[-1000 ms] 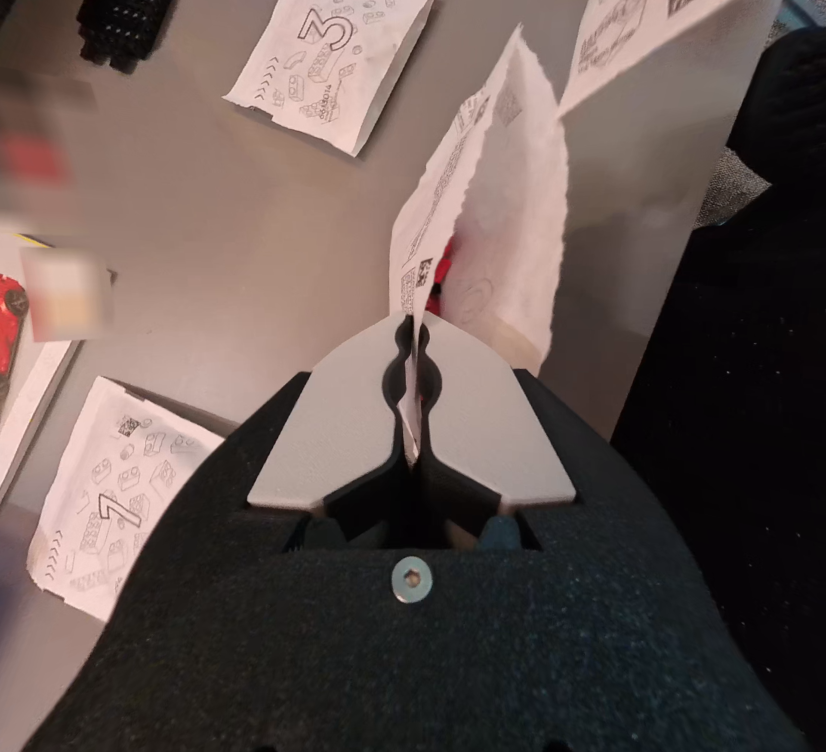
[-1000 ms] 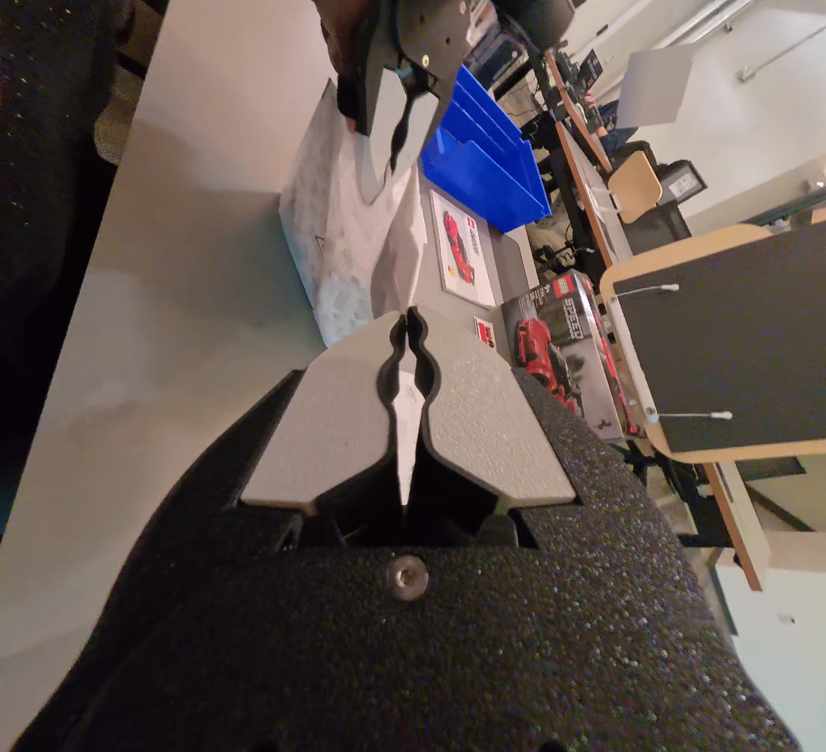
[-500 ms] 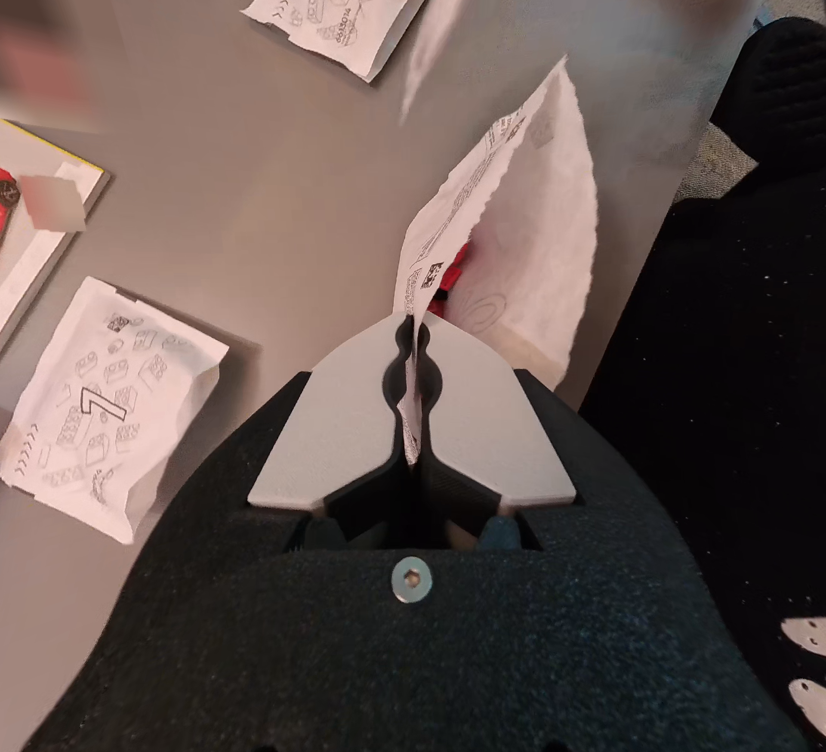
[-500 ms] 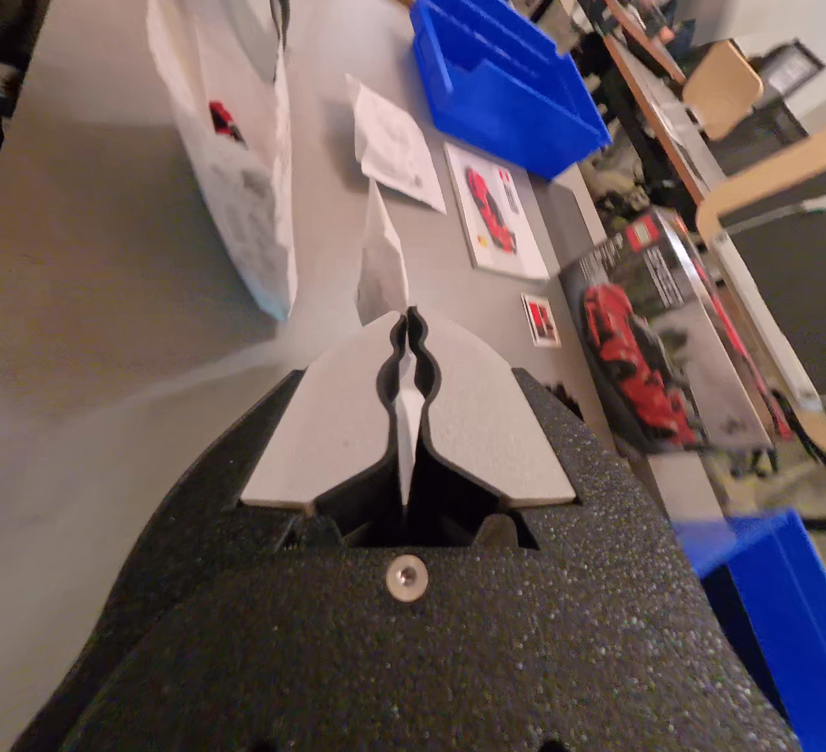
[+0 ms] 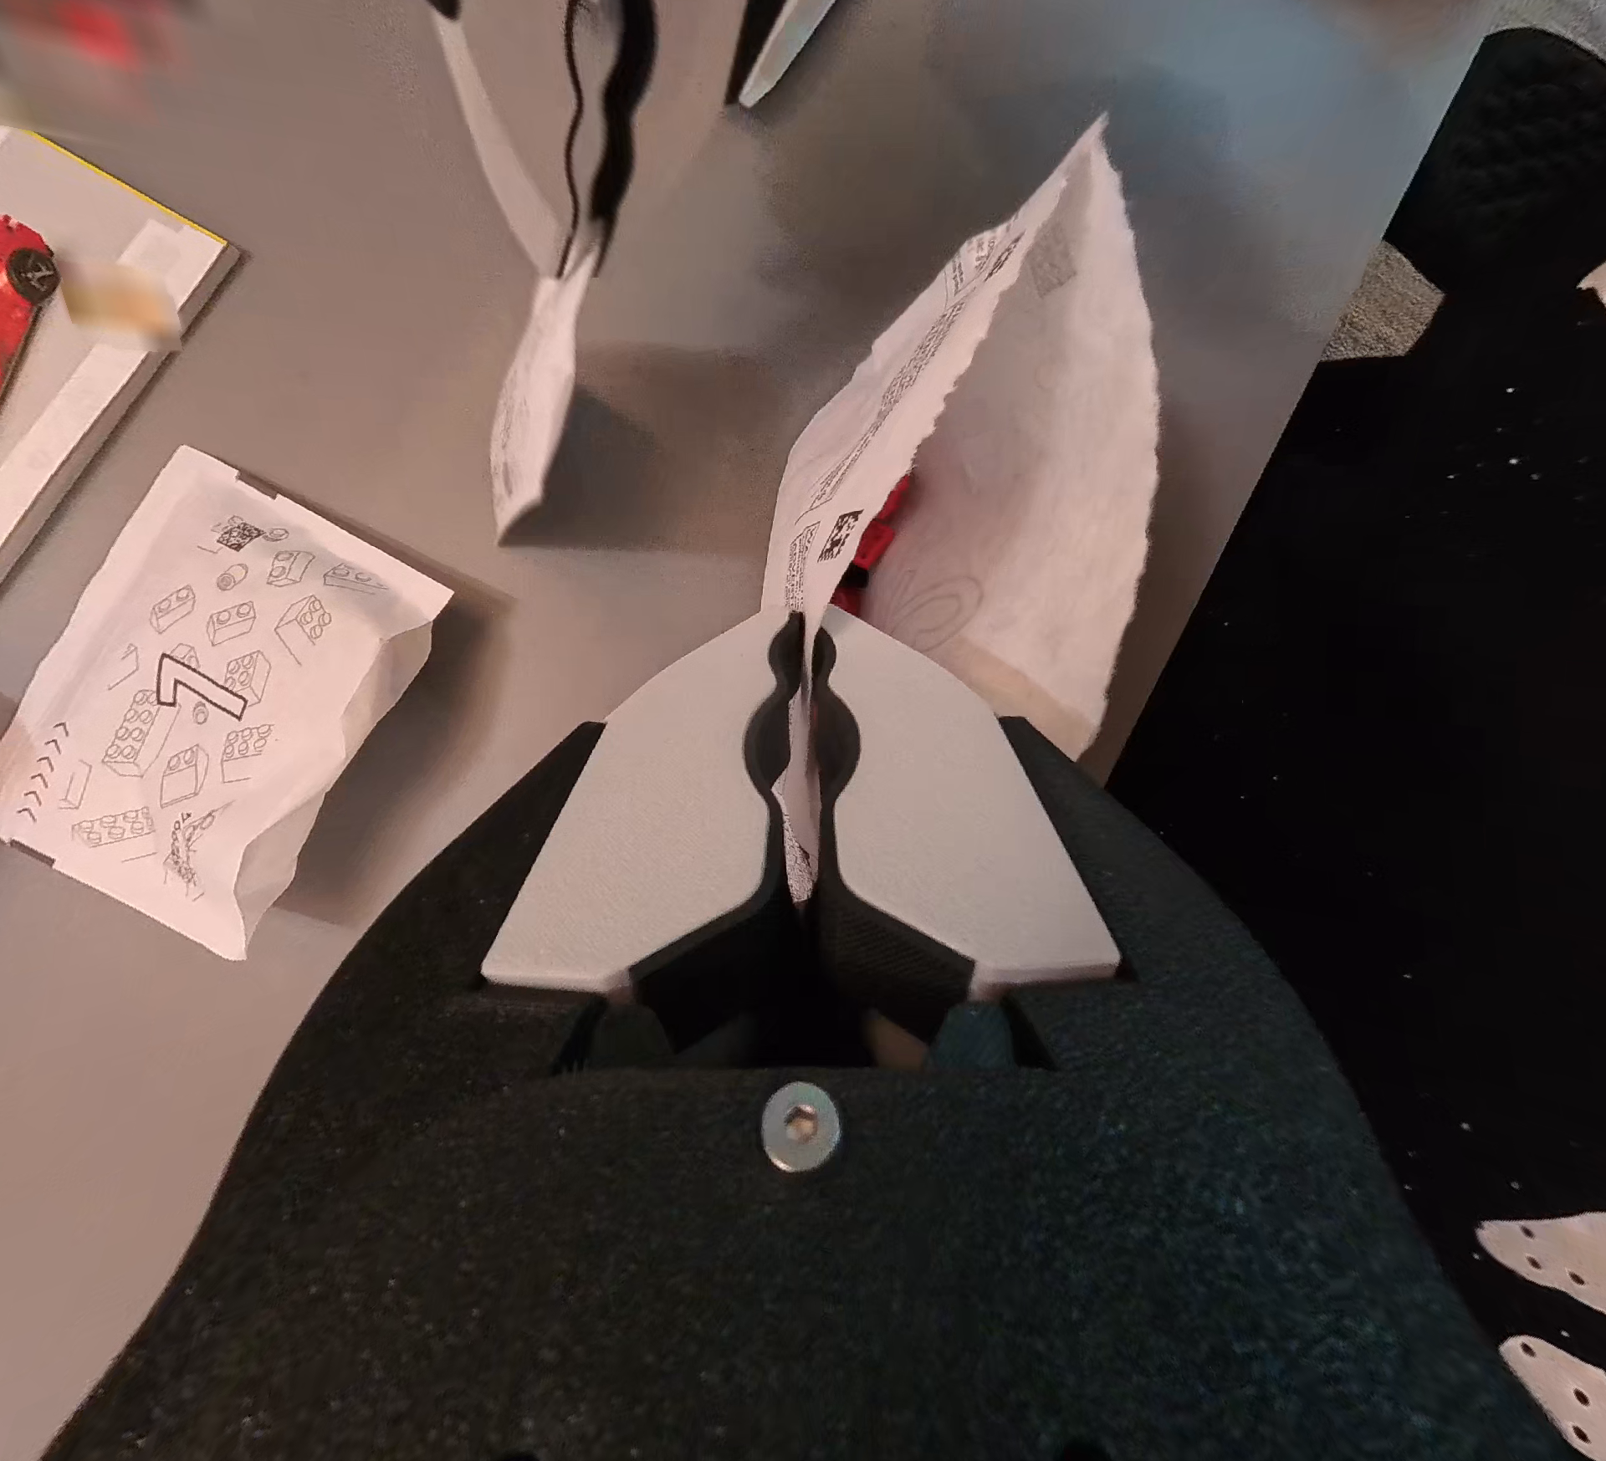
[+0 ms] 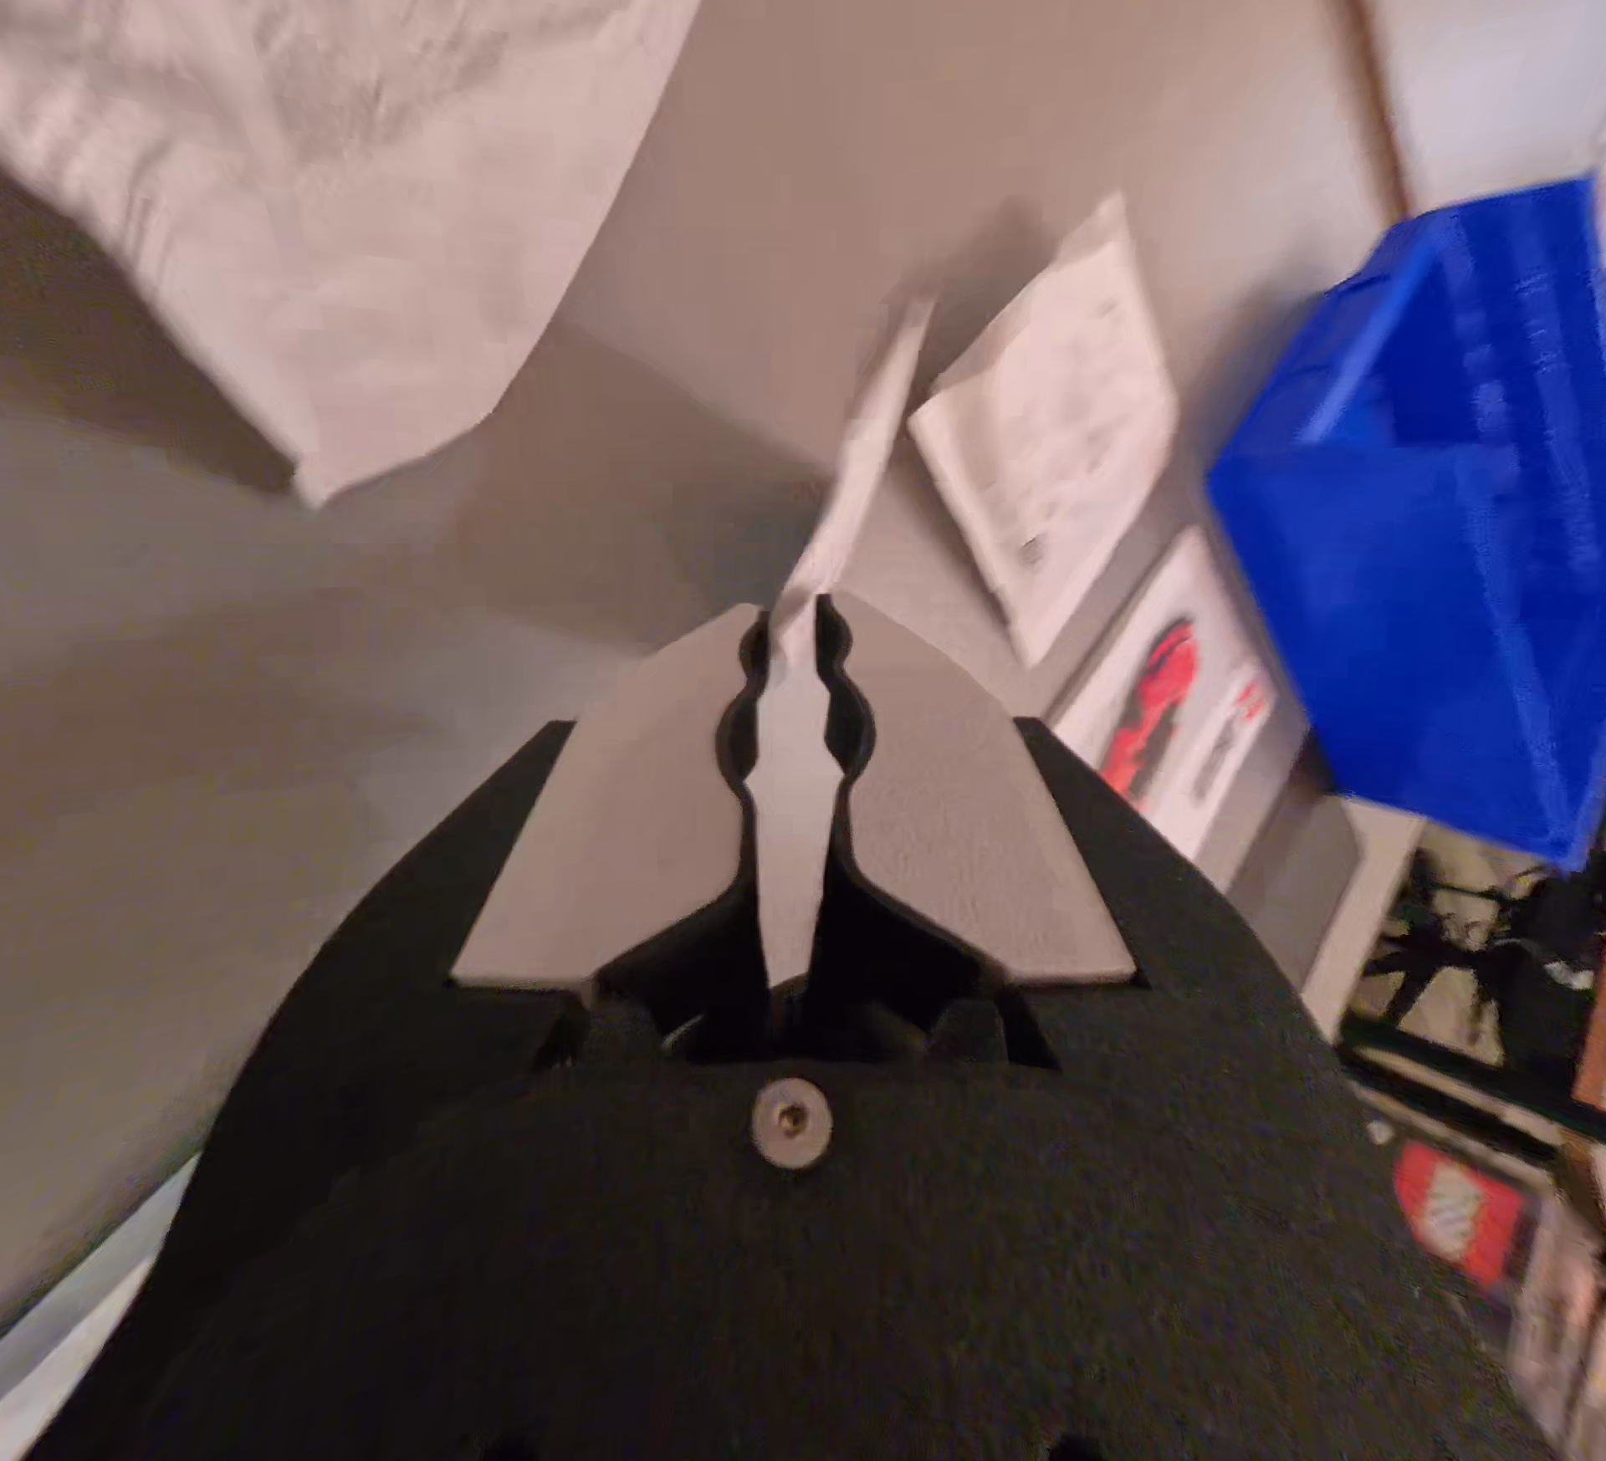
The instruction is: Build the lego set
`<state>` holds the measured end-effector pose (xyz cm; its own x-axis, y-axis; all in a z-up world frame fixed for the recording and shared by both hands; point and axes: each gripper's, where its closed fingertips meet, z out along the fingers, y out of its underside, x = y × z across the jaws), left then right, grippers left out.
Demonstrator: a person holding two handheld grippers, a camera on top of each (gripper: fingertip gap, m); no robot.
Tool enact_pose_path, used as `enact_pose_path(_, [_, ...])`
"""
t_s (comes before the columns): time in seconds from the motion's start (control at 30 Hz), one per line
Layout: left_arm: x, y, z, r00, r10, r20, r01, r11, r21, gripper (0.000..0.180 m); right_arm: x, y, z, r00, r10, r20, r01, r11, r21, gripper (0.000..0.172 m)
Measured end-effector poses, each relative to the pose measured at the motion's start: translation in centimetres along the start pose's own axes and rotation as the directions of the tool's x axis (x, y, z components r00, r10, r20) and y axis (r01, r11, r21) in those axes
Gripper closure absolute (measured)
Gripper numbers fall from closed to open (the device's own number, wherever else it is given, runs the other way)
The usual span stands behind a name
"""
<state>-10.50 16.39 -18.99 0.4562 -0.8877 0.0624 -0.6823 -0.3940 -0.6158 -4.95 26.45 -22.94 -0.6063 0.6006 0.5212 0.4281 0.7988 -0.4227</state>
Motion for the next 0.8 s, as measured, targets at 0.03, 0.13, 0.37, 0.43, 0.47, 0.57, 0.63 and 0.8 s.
enact_pose_path(0.03, [0.0, 0.0, 0.0, 1.000, 0.001, -0.004, -0.001, 1.000, 0.004, 0.180, -1.2, 1.3, -0.2, 0.999, 0.020, 0.037, -0.018, 0.999, -0.043, 0.154])
enact_pose_path(0.13, [-0.1, -0.1, 0.1, 1.000, -0.004, -0.006, 0.004, 1.000, 0.004, 0.180, -3.6, 4.3, -1.4, 0.991, 0.109, 0.074, -0.095, 0.980, -0.173, 0.145])
enact_pose_path(0.37, [0.4, -0.2, 0.2, 1.000, -0.001, -0.014, 0.001, 1.000, 0.016, 0.180, -1.8, 1.2, 1.2, 0.568, 0.812, -0.135, -0.822, 0.554, -0.130, 0.122])
enact_pose_path(0.43, [0.6, -0.1, 0.2, 1.000, -0.002, -0.017, 0.002, 1.000, 0.018, 0.180, -2.5, 0.2, 3.3, 0.438, 0.890, -0.125, -0.897, 0.422, -0.134, 0.099])
enact_pose_path(0.47, [0.7, -0.1, 0.2, 1.000, 0.000, -0.019, 0.001, 1.000, 0.018, 0.180, -2.6, 0.2, 4.1, 0.432, 0.890, -0.146, -0.900, 0.413, -0.140, 0.093])
enact_pose_path(0.57, [0.7, -0.1, 0.2, 1.000, -0.002, -0.016, 0.002, 1.000, 0.019, 0.180, -3.0, 1.6, 5.4, 0.436, 0.872, -0.222, -0.896, 0.398, -0.197, 0.092])
enact_pose_path(0.63, [0.6, -0.1, 0.2, 1.000, 0.005, -0.014, -0.005, 1.000, 0.010, 0.180, -3.2, 1.5, 5.6, 0.496, 0.854, -0.158, -0.862, 0.461, -0.212, 0.096])
enact_pose_path(0.8, [0.4, -0.1, 0.3, 1.000, 0.017, -0.018, -0.017, 1.000, -0.004, 0.180, -5.0, 2.7, 3.0, 0.783, 0.620, 0.056, -0.582, 0.761, -0.287, 0.105])
